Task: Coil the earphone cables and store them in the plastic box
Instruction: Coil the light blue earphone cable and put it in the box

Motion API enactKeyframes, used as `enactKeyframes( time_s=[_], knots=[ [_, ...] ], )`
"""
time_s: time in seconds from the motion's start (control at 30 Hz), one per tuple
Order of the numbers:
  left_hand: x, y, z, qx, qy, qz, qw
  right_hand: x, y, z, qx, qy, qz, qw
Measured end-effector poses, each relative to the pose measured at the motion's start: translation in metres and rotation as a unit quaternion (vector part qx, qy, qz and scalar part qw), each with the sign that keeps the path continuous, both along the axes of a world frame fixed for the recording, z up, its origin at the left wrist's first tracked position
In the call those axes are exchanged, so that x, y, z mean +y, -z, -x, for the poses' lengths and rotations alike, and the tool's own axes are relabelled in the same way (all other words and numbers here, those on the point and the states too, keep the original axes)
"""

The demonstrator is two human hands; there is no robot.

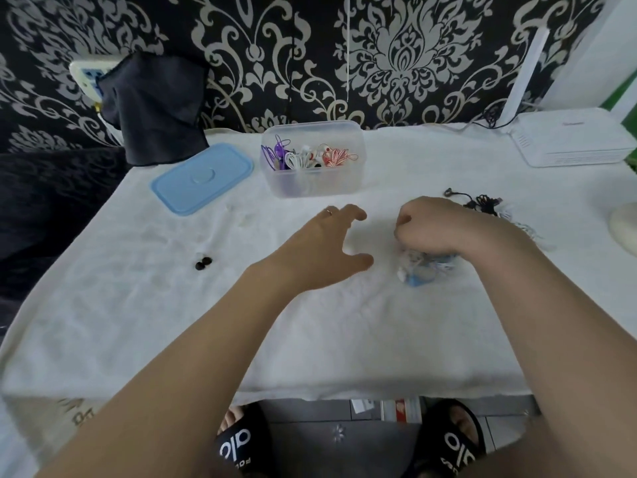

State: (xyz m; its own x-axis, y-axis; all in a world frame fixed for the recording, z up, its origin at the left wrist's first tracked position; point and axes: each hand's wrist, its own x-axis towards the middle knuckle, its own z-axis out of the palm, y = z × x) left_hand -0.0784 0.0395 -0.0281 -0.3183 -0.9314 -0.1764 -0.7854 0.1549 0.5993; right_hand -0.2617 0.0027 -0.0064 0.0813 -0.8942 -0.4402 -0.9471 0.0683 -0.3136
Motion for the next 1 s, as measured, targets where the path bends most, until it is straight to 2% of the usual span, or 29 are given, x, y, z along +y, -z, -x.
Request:
enactKeyframes(
  time_s=[0.1, 0.2, 0.27, 0.33, 0.47, 0.53, 0.63, 0.73, 0.83, 1.0],
  knots=[
    [0.006, -0.001, 0.006, 0.028, 0.001, -0.049, 0.998, 0.003, -0.003, -0.011, -0.179, 0.06, -0.005, 0.982],
    [0.007, -0.002, 0.006, -0.009, 0.007, -0.071, 0.997, 0.008, -0.011, -0.021, -0.367, 0.134, -0.071, 0.918],
    [0.004, -0.001, 0.004, -0.029, 0.007, -0.057, 0.998, 0.009, -0.014, -0.024, -0.455, 0.159, -0.104, 0.87],
    [0.001, 0.0, -0.001, -0.022, -0.004, -0.045, 0.999, 0.01, -0.013, -0.025, -0.483, 0.171, -0.108, 0.852],
    [0.0, 0.001, -0.01, -0.006, -0.018, -0.06, 0.998, 0.009, -0.01, -0.026, -0.452, 0.171, -0.076, 0.872],
    [-0.002, 0.001, -0.011, 0.0, -0.027, -0.056, 0.998, 0.008, -0.009, -0.028, -0.455, 0.173, -0.06, 0.871],
    [-0.006, -0.007, -0.016, 0.022, -0.06, -0.05, 0.997, 0.008, -0.01, -0.034, -0.497, 0.177, -0.056, 0.848],
    [-0.011, -0.011, -0.025, 0.088, -0.114, -0.076, 0.987, 0.008, -0.012, -0.043, -0.567, 0.197, -0.076, 0.796],
    [-0.012, -0.012, -0.035, 0.193, -0.159, -0.125, 0.96, 0.008, -0.016, -0.051, -0.632, 0.223, -0.1, 0.735],
    [-0.008, -0.02, -0.039, 0.323, -0.154, -0.214, 0.909, 0.008, -0.025, -0.062, -0.727, 0.271, -0.154, 0.612]
  ],
)
